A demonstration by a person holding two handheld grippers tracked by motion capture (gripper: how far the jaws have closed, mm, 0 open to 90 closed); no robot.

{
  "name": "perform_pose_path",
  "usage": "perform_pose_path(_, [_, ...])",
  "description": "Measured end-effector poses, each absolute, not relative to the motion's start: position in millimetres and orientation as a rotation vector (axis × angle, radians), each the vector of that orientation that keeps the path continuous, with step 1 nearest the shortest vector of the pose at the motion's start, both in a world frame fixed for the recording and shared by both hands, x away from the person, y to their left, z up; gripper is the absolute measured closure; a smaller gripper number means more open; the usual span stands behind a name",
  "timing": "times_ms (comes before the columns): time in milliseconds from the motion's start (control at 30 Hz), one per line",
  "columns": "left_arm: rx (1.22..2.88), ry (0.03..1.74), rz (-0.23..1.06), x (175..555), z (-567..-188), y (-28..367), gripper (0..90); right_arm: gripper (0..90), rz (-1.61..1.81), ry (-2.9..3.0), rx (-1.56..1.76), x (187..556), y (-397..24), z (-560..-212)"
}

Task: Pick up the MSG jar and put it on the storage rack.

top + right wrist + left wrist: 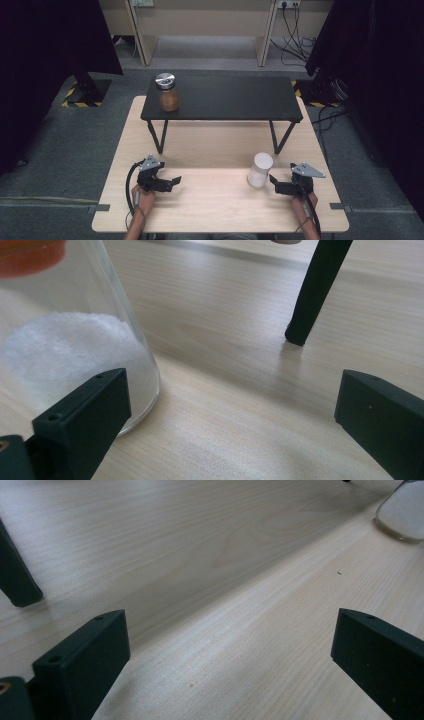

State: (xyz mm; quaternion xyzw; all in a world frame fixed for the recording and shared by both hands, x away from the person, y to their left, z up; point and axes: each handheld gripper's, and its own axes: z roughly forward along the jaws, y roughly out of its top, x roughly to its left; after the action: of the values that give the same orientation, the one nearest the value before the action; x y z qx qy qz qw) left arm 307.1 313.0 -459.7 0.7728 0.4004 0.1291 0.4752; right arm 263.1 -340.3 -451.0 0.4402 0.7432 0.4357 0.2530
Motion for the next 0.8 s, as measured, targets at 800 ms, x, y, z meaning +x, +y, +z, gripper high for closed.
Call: perform_pose_path(800, [1.894, 0.978, 0.316, 307.3, -459.2, 312.5, 1.5, 1.8, 1.204, 1.914, 1.226, 252.5, -336.2, -458.3])
